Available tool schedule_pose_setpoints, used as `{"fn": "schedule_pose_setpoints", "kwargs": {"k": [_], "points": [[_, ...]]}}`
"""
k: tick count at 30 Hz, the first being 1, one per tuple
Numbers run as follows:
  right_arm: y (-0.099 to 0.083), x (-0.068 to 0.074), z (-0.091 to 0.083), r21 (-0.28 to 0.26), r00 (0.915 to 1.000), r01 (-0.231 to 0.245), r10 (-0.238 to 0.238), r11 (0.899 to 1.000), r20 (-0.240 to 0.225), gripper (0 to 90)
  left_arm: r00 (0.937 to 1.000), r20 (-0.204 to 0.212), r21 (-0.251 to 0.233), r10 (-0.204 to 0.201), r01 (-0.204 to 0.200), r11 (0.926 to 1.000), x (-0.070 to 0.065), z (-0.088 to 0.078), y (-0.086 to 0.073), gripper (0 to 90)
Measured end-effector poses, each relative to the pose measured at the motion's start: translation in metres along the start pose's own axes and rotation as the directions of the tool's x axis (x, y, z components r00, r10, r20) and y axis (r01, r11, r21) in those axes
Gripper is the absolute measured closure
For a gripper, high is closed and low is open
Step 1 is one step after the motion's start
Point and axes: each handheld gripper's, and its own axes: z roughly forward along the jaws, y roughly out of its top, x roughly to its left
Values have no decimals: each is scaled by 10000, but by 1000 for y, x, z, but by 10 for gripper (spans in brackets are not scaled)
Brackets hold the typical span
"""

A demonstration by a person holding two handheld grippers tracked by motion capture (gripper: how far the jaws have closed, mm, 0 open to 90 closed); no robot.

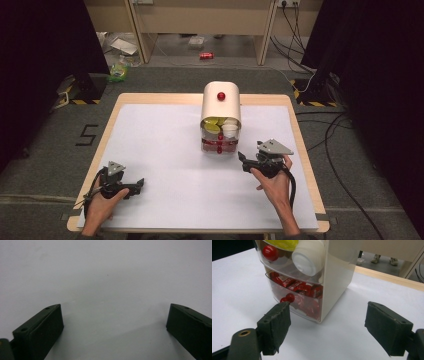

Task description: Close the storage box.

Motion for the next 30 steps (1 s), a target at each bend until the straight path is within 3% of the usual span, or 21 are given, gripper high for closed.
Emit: {"fn": "schedule_pose_setpoints", "kwargs": {"k": [30], "points": [[-24, 4, -15, 452, 9997, 37, -27, 9990, -227, 204, 10000, -8, 7, 9, -9, 10000, 0, 0, 0, 0]]}}
